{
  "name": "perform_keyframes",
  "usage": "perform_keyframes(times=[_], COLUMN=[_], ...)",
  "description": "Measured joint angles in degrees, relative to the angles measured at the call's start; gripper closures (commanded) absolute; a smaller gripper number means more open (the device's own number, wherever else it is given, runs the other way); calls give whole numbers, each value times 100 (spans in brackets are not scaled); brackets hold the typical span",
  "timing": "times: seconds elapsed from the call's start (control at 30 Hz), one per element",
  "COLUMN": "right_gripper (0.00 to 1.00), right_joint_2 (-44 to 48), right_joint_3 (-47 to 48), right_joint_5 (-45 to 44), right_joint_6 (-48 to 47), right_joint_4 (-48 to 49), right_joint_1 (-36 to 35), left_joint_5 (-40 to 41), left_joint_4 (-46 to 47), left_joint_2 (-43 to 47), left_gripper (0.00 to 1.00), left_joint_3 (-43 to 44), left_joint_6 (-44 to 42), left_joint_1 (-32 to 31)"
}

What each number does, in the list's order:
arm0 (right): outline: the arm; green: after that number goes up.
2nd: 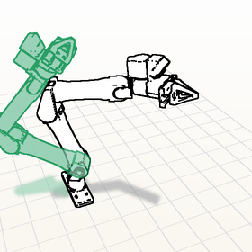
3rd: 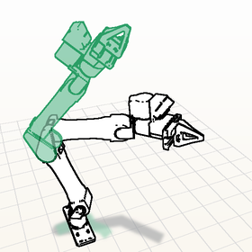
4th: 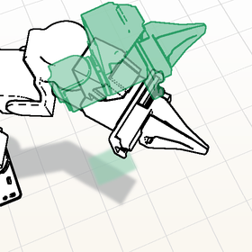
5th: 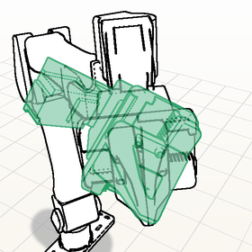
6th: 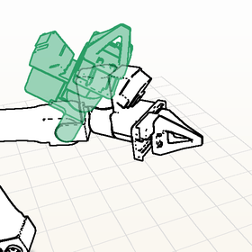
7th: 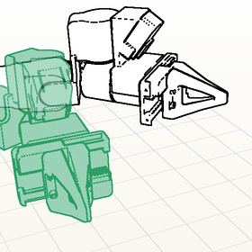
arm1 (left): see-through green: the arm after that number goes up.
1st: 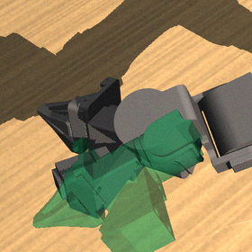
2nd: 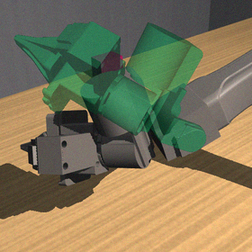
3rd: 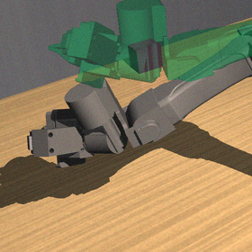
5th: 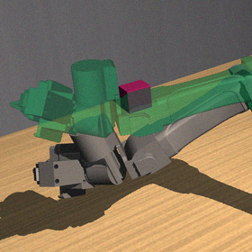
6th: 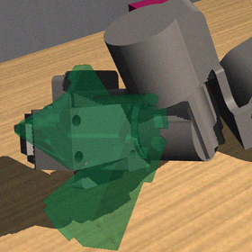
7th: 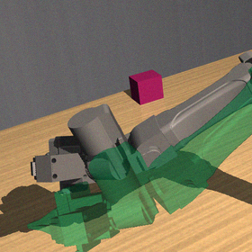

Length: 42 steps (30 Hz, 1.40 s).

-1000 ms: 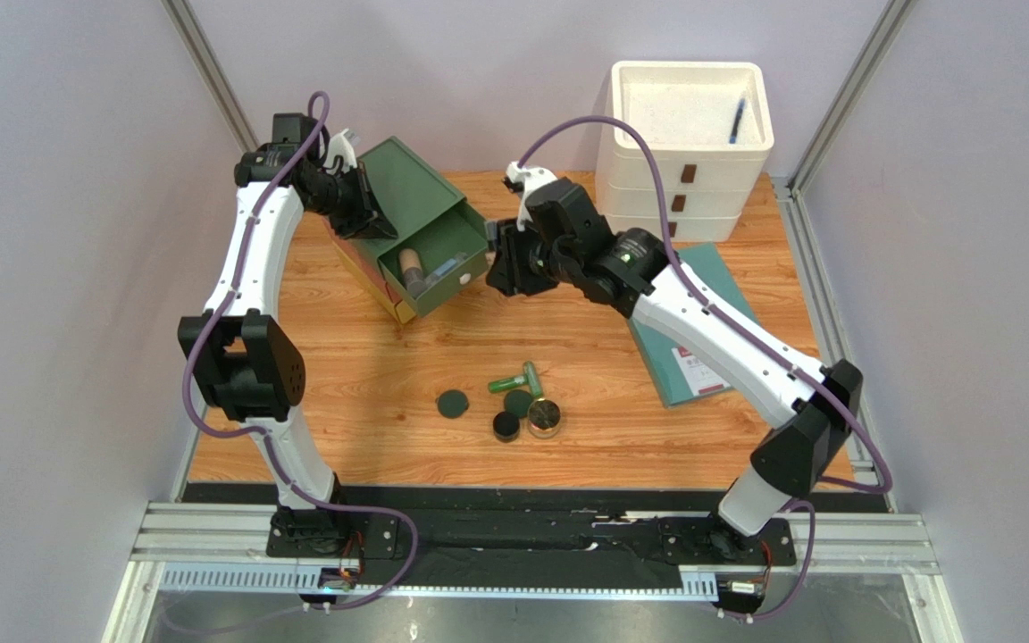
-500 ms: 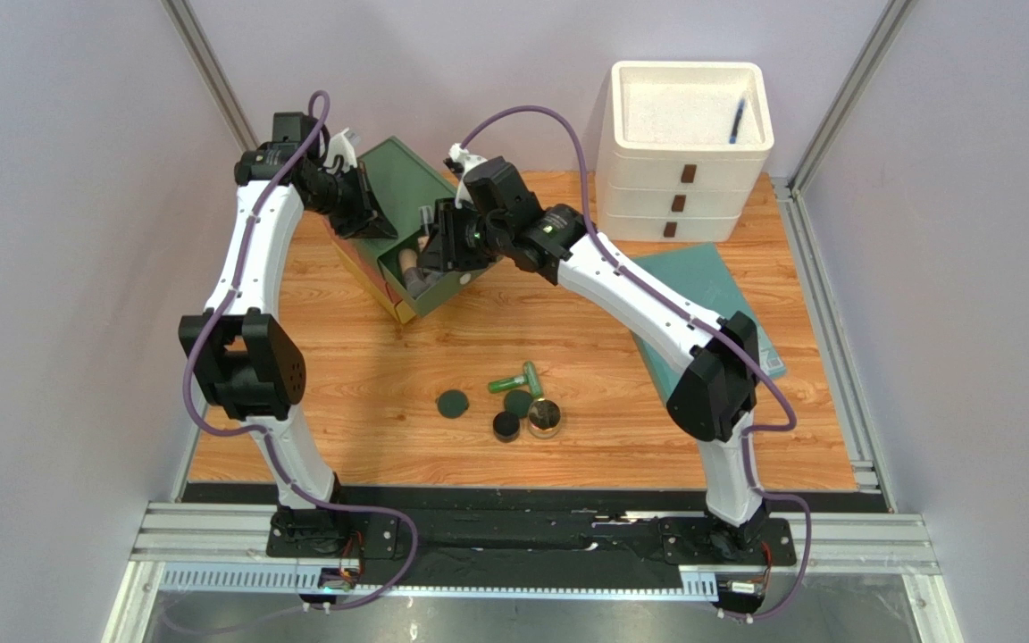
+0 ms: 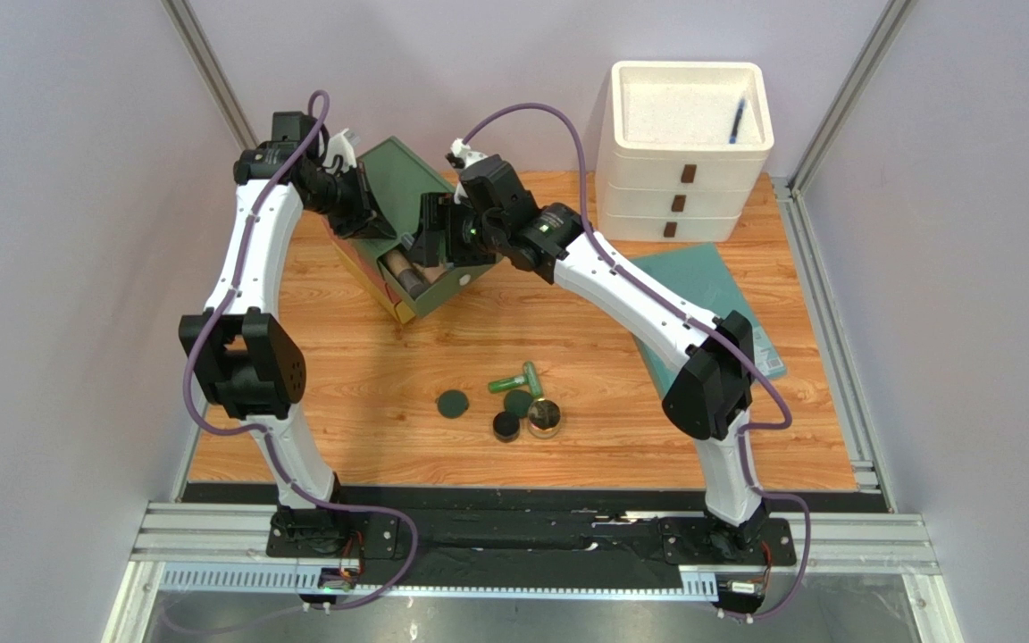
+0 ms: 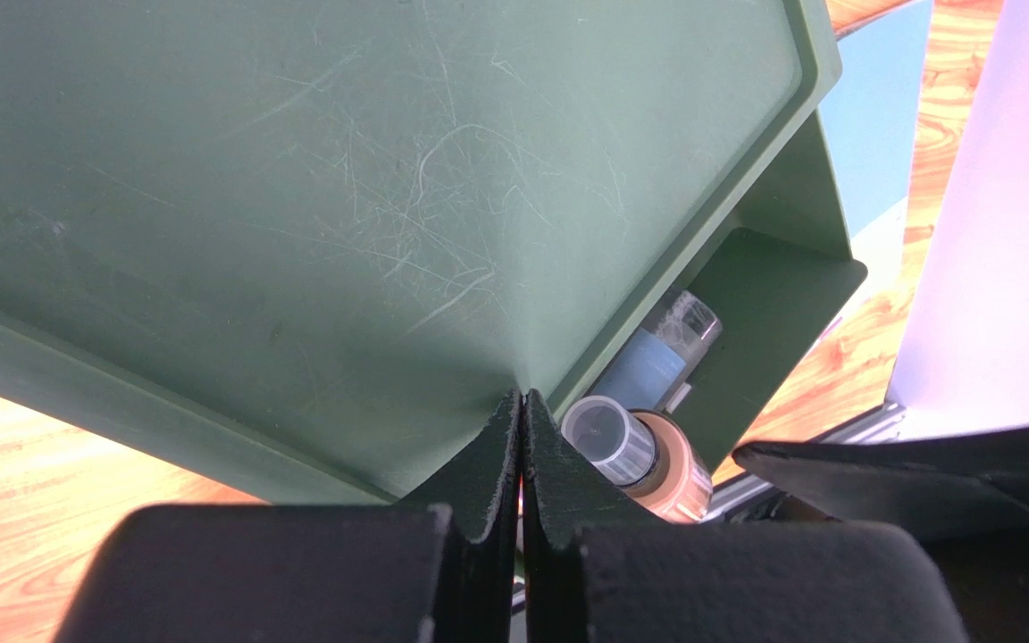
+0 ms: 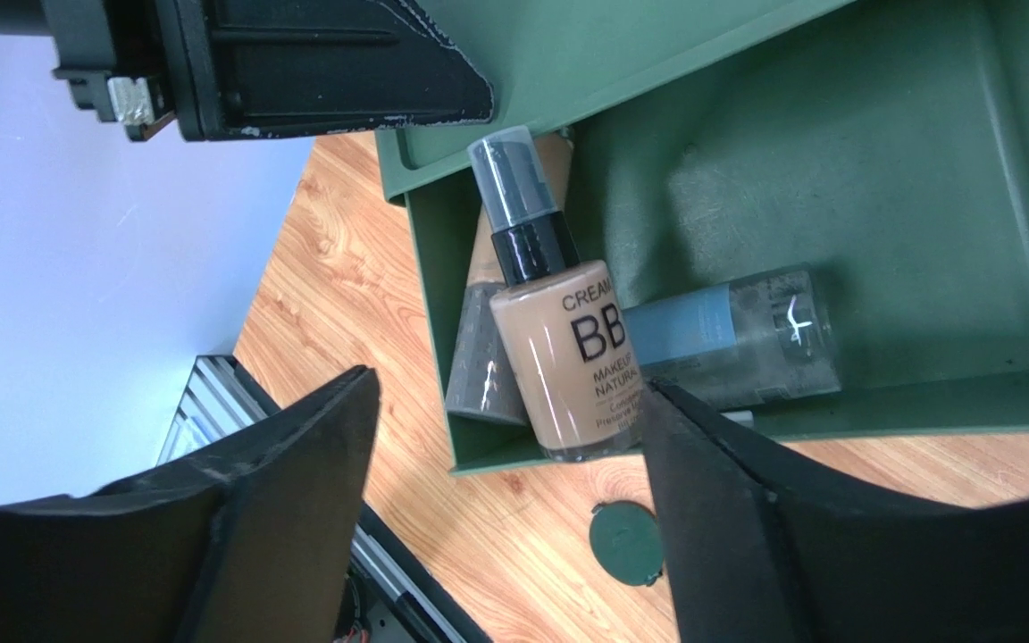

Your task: Organize the makeup

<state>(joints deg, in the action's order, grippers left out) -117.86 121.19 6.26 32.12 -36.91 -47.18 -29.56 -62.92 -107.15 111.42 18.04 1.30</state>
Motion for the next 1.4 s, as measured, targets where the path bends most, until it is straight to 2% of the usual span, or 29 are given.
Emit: perform_keyframes(times=[0.1, 0.13, 0.23, 0.47, 0.6, 0.8, 1.0, 1.4], right_gripper=[69, 88, 96, 89, 83, 86, 89, 83], right_joint_2=[155, 219, 313, 291, -24, -481, -608, -479], right_joint_3=[-184, -245, -319, -304, 55, 299, 313, 269], right_joint_5=[15, 42, 184, 590, 828, 944, 579, -273], right_joint_6=[-4, 13, 33, 107, 118, 164, 181, 197], right_joint_4=[103, 140, 256, 452, 433, 192, -179, -293], right_joint_1=[0, 0, 0, -2, -4, -4, 9, 210], left_joint_5=[0, 0, 0, 0, -2, 0, 11, 50], left_joint_4=[-7, -9, -11, -11, -13, -28, -81, -153], left_joint_2=[0, 0, 0, -2, -2, -2, -2, -2], left_gripper=[100, 100, 100, 100, 100, 100, 100, 100], left_joint_3=[4, 4, 7, 7, 7, 15, 39, 72], left_joint_6=[0, 0, 0, -2, -17, -33, -66, -111], left_joint_1=[0, 0, 2, 2, 2, 2, 15, 35])
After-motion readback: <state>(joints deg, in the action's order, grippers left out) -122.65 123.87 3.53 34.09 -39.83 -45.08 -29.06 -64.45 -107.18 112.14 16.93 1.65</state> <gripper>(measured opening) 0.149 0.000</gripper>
